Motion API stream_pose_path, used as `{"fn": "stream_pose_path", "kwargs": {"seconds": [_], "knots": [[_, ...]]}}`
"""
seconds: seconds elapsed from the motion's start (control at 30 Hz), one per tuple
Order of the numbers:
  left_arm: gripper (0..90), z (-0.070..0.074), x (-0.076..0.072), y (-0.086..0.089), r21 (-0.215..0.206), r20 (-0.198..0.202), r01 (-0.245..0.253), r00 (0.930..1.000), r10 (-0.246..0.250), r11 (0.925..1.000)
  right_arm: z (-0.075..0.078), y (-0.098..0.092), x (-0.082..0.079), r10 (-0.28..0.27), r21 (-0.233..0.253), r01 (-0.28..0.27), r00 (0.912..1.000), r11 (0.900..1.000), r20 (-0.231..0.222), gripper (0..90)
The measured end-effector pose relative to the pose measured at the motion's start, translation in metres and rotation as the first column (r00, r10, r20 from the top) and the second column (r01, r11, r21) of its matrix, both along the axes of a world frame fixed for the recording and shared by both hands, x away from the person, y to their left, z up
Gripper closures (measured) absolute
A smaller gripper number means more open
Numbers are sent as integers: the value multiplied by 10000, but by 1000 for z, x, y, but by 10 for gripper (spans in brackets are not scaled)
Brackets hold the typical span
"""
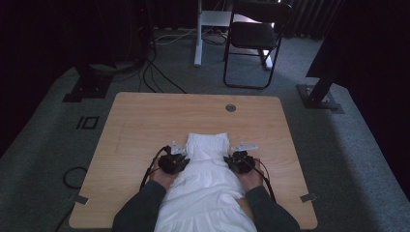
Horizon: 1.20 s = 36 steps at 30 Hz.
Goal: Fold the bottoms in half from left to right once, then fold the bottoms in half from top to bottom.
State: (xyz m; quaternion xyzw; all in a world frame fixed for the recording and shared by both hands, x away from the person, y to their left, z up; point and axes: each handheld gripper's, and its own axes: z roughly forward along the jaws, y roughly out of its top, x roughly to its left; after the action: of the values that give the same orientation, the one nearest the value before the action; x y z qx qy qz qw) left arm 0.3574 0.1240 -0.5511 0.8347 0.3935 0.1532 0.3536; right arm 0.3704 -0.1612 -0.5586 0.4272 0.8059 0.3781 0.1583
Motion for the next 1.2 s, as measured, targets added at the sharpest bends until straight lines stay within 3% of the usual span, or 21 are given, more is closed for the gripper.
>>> {"fn": "stream_pose_path", "kwargs": {"seconds": [0.2, 0.43, 0.53, 0.63, 0.7, 0.77, 0.8, 0.87, 0.97, 1.03, 1.1, 1.13, 1.2], "knots": [[766, -4, -21, 8, -145, 252, -63, 9997, 67, 9999, 0, 7, -11, 266, -22, -266, 9996, 9996, 25, 805], [729, -3, -22, 7, -114, 240, -203, 9995, 205, 9997, -1, 7, -11, 290, 54, -290, 9996, 9996, 73, 806], [534, 3, -16, 10, 13, 230, -515, 9984, 514, 9987, -1, 7, -11, 291, 75, -291, 9996, 9995, 51, 806], [435, 15, -8, 18, -799, 361, -886, 9951, 918, 9929, -1, 7, -11, 300, 76, -300, 9995, 9995, 55, 808], [383, 20, 0, 17, -1188, 342, -668, 9969, 714, 9907, -1, 7, -11, 315, 87, -315, 9995, 9995, 49, 809], [286, 19, 10, 10, -1113, -117, -350, 9994, 339, 9932, -1, 7, -11, 325, 94, -325, 9995, 9994, 46, 810], [276, 17, 14, 6, -949, -130, -304, 9995, 293, 9950, -1, 7, -11, 322, 103, -322, 9995, 9994, 38, 810], [263, 11, 22, -1, -633, -243, -469, 9987, 454, 9969, -1, 7, -11, 323, 114, -323, 9995, 9994, 43, 810], [251, 5, 30, -5, -597, -389, -662, 9972, 639, 9960, -1, 7, -11, 339, 123, -340, 9994, 9993, 49, 810], [294, 1, 34, -6, -390, -401, -729, 9966, 714, 9966, -1, 7, -11, 350, 98, -350, 9994, 9993, 46, 810], [369, -1, 36, -8, -297, -264, -630, 9977, 623, 9976, -1, 7, -11, 348, 97, -349, 9994, 9993, 42, 810], [428, 0, 36, -10, 31, -82, -531, 9986, 531, 9986, -1, 7, -11, 339, 94, -339, 9994, 9994, 28, 809], [464, 0, 36, -13, 145, 25, -343, 9994, 343, 9993, -1, 7, -10, 344, 98, -344, 9994, 9994, -11, 803]]}}
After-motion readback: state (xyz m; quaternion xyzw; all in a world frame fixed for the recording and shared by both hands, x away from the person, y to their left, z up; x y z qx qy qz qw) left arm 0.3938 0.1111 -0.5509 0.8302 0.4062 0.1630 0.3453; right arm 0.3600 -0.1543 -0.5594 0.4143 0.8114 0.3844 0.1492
